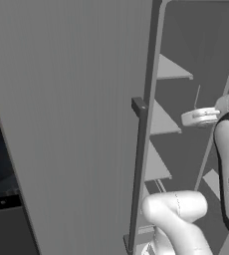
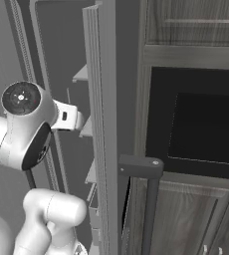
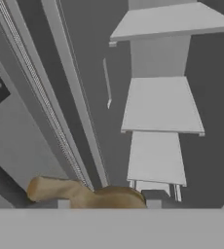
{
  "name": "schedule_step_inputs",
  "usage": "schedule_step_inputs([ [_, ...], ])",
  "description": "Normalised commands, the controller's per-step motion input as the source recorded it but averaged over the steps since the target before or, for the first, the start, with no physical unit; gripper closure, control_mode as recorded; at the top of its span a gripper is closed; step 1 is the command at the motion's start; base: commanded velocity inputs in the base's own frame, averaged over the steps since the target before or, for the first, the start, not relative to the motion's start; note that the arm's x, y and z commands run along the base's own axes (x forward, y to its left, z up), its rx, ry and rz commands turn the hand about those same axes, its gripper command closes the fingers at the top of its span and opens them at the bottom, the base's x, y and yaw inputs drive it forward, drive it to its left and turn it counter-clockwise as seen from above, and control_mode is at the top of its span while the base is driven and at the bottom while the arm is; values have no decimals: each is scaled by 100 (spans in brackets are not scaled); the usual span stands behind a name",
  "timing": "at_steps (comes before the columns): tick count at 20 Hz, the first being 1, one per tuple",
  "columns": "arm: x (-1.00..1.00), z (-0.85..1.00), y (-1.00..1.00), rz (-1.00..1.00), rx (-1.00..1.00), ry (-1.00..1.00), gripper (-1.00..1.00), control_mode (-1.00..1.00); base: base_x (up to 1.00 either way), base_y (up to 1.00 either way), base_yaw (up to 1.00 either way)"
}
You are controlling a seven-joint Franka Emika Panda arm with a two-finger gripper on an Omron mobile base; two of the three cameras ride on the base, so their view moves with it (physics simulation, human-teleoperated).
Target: Take the garlic and eggplant out of the freezer and place them in the tupperware container on the counter. Then put the tupperware containing the vegetables back in the freezer.
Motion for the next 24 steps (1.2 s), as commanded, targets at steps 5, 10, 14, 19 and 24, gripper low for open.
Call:
schedule_step_inputs([
  [5,-36,6,2,-7,2,28,100,-100,0,0,0],
  [10,-40,5,0,-8,0,23,100,-100,0,0,0],
  [14,-48,0,0,-5,0,20,100,-100,0,0,0],
  [19,-17,0,0,-2,0,8,100,100,-27,0,-1],
  [24,0,0,0,0,0,0,100,100,-35,30,0],
])
